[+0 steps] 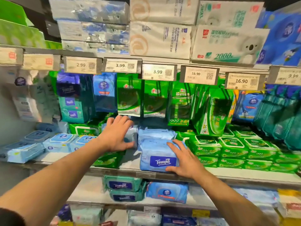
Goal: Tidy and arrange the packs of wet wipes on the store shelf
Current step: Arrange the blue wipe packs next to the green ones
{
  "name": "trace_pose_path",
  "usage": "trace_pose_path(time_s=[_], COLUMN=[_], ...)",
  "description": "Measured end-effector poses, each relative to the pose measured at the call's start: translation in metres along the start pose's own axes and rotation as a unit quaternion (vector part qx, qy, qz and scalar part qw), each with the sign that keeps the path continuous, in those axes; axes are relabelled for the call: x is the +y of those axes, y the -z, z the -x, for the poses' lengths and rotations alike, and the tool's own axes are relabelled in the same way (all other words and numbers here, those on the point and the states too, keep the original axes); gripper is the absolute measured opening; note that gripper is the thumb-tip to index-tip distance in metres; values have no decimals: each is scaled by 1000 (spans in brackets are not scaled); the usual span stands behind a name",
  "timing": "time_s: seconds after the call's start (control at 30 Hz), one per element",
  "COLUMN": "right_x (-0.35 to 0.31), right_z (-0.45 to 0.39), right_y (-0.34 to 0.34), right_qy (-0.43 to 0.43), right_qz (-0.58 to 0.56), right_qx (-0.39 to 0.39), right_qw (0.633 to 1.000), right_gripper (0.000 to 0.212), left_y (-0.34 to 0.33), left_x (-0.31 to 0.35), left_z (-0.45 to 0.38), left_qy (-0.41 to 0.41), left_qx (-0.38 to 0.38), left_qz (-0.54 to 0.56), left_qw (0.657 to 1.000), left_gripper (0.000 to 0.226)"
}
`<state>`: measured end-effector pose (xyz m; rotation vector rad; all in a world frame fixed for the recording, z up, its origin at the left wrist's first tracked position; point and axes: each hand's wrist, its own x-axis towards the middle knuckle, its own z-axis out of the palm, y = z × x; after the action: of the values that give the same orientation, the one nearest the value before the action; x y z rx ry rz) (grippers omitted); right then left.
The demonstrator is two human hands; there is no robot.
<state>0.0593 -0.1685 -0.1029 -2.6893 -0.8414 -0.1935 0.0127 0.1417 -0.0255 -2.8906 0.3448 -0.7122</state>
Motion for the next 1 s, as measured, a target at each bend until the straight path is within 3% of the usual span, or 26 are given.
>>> trace_pose_path(time_s=[0.17, 0.4, 0.63, 0.83, 1.0], right_x=[-24, -24, -22, -38, -60], right_z=[-4, -14, -17, -23, -33], right_y=[-14, -19, -18, -25, -30], right_qy=[-60, -75, -71, -71, -82], right_qz=[-17, -21, -47, -60, -41], right_qx=[20, 19, 18, 23, 27], right_qw=[998, 997, 996, 995, 995], right_gripper=[96, 97, 100, 99, 97], left_y=[-6, 0, -11, -25, -25], left_x=[-29, -63, -109, -129, -128], left_z=[18, 49, 90, 106, 101], left_qy=[24, 46, 116, 172, 119], left_qx=[80, 111, 104, 46, 34], left_qz=[10, 41, 76, 76, 120], left_qw=[996, 992, 985, 981, 985], left_gripper=[49, 25, 24, 32, 17])
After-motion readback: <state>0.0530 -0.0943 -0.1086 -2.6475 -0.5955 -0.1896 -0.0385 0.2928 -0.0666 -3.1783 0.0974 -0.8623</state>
